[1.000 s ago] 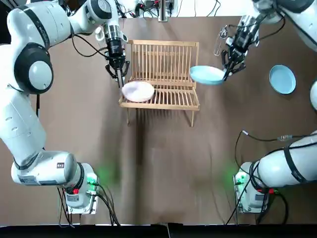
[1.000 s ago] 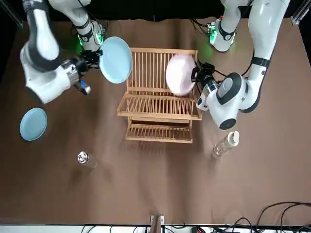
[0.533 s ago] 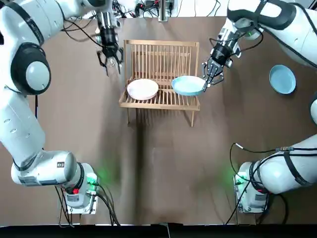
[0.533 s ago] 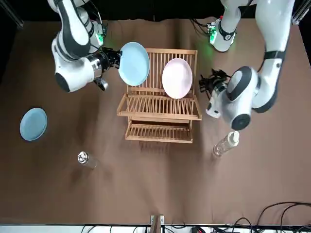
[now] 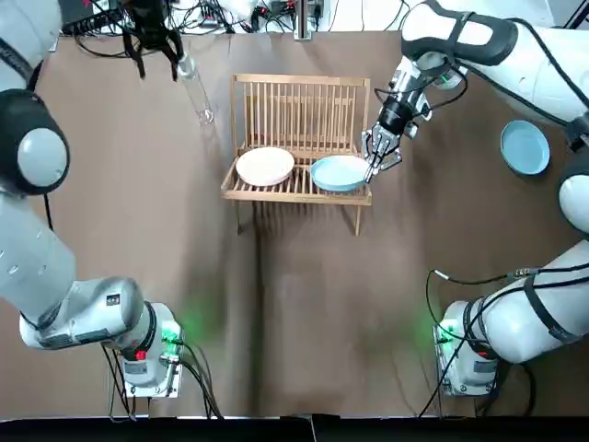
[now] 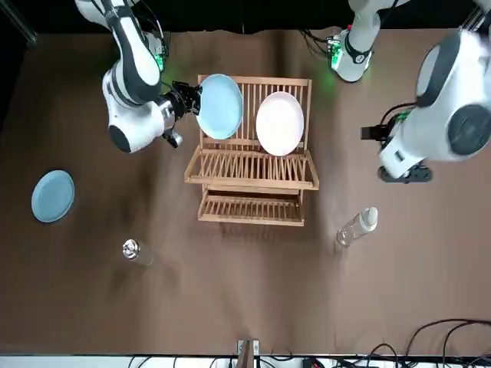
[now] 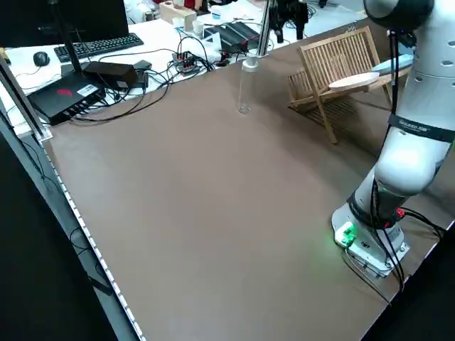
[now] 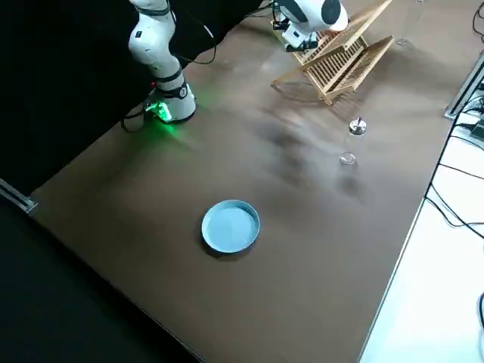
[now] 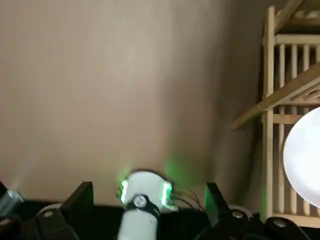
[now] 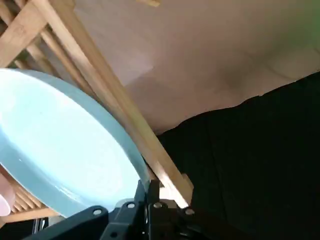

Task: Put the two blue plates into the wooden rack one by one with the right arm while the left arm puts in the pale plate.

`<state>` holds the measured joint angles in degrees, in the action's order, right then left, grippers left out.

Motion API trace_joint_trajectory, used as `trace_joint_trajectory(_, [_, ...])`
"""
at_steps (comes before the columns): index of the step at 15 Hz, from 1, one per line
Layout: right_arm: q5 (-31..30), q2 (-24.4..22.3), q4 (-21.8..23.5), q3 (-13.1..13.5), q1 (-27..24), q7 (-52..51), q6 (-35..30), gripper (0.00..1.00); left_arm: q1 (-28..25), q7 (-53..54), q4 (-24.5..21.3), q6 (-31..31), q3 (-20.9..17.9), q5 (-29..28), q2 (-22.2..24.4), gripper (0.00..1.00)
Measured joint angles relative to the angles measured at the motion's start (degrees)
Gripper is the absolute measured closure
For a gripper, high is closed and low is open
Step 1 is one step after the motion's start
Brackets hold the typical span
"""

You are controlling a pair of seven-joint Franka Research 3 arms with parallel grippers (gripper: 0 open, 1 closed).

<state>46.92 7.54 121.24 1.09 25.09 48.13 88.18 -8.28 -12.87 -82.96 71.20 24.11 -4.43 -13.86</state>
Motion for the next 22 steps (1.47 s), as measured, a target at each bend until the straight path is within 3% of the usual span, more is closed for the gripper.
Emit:
trace_joint_trajectory(1, [0.15,0.52,-0.07,0.01,0.04,-0.04,0.09,0.96,-0.57,2.30,0.02,1.60,0.02,-0.24,1.46,0.01])
trace_joint_trajectory(4, [0.37,0.95,-0.53,0.09,0.04,-0.13,0.13,0.70,-1.74,8.40,0.03,4.60,0.03,-0.47,4.65,0.01])
trace_joint_trajectory(9, [0.50,0.94,-2.96,0.25,0.02,-0.38,-1.10,0.67,-3.17,11.25,-0.13,10.77,0.02,-0.52,8.07,0.01])
trace_joint_trajectory(11, [0.52,0.90,-5.61,0.64,-0.76,-1.57,-5.79,0.65,-3.52,11.17,-0.41,12.43,0.02,-0.52,9.13,0.00])
trace_joint_trajectory(13, [-1.12,0.65,-11.74,1.07,-6.19,-6.44,-12.95,0.62,-4.03,10.77,-0.67,13.89,-0.12,-0.52,9.57,0.00])
trace_joint_trajectory(17, [-14.61,0.44,-18.97,1.69,-13.89,-23.13,-15.69,0.53,-5.50,10.78,-0.94,14.27,-0.27,-0.52,9.56,0.00])
trace_joint_trajectory(18, [-18.30,0.46,-19.61,1.75,-14.79,-26.73,-15.61,0.54,-5.53,10.78,-1.02,14.27,-0.31,-0.52,9.56,0.00])
trace_joint_trajectory(19, [-21.54,0.51,-19.89,1.77,-15.57,-30.05,-15.03,0.62,-5.53,10.78,-1.07,14.27,-0.31,-0.52,9.56,0.01])
trace_joint_trajectory(22, [-27.85,1.47,-19.99,1.78,-19.19,-37.77,-10.23,0.61,-4.46,10.73,-1.36,14.27,-1.67,-0.52,9.56,0.00])
